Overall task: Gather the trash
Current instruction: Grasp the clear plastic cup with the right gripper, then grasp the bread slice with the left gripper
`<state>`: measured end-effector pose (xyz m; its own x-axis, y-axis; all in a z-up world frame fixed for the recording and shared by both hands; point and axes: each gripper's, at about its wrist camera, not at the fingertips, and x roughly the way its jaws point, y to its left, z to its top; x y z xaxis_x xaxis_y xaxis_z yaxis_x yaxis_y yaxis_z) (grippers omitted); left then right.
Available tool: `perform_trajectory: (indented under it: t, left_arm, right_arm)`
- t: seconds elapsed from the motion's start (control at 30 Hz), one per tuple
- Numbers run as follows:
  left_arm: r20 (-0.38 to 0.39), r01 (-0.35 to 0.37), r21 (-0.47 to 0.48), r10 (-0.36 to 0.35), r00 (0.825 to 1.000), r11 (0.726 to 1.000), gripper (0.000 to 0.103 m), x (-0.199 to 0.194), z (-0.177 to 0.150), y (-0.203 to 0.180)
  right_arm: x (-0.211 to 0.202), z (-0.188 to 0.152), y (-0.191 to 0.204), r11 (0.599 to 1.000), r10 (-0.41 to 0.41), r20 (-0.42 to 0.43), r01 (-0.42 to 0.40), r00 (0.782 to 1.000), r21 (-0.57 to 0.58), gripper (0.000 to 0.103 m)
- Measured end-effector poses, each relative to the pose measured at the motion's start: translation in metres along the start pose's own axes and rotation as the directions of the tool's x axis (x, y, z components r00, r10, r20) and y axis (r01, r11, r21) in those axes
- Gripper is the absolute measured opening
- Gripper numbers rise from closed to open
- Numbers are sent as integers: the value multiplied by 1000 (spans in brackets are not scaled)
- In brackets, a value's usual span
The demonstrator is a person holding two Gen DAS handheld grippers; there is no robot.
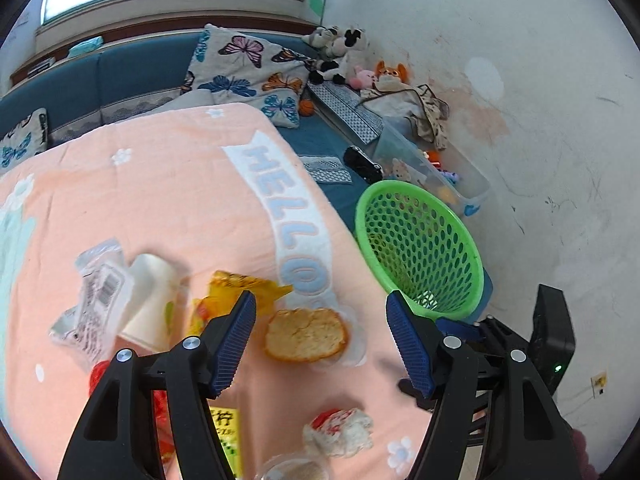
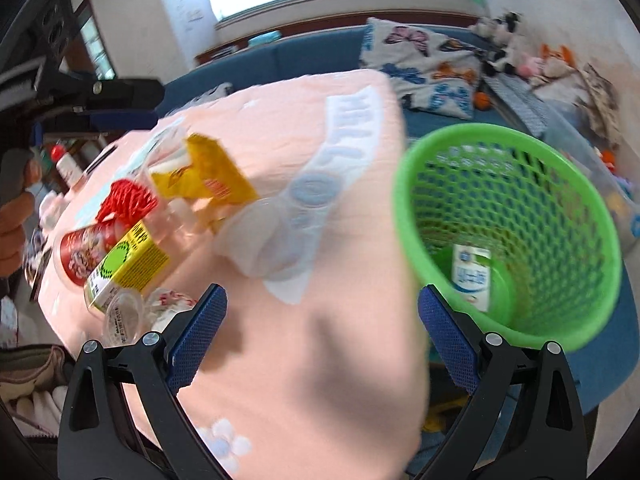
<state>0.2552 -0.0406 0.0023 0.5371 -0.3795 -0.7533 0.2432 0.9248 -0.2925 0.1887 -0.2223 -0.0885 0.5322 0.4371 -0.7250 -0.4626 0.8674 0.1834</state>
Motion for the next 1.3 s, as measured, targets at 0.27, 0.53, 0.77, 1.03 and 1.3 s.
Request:
perform_trajectory:
  t: [0.27,0.53,0.77,1.03,1.3]
  left_arm:
    - [9,-7,-43,8,1000,999,68,-4,-6,20]
    - [-6,2,-74,-2,1000,997,68,1,-10,35]
    - [-48,15,-69,-18,999,997,68,20,-15,35]
    - [-91,26,-63,-32,995,998,68,38,-22,30]
    - [-156,54,-53,-62,986,997,61,63,-31,22]
  right_arm:
    - [36,14,22,995,29,-31,-32,999,-99,95]
    - [74,25,29,987,26,-83,-39,996,-159,91]
    - [79,24,29,985,38,-94,-53,995,-164,70]
    - [67,16,29,985,41,-83,-54,996,-165,65]
    - [47,4,23,988,44,-69,-54,997,-143,65]
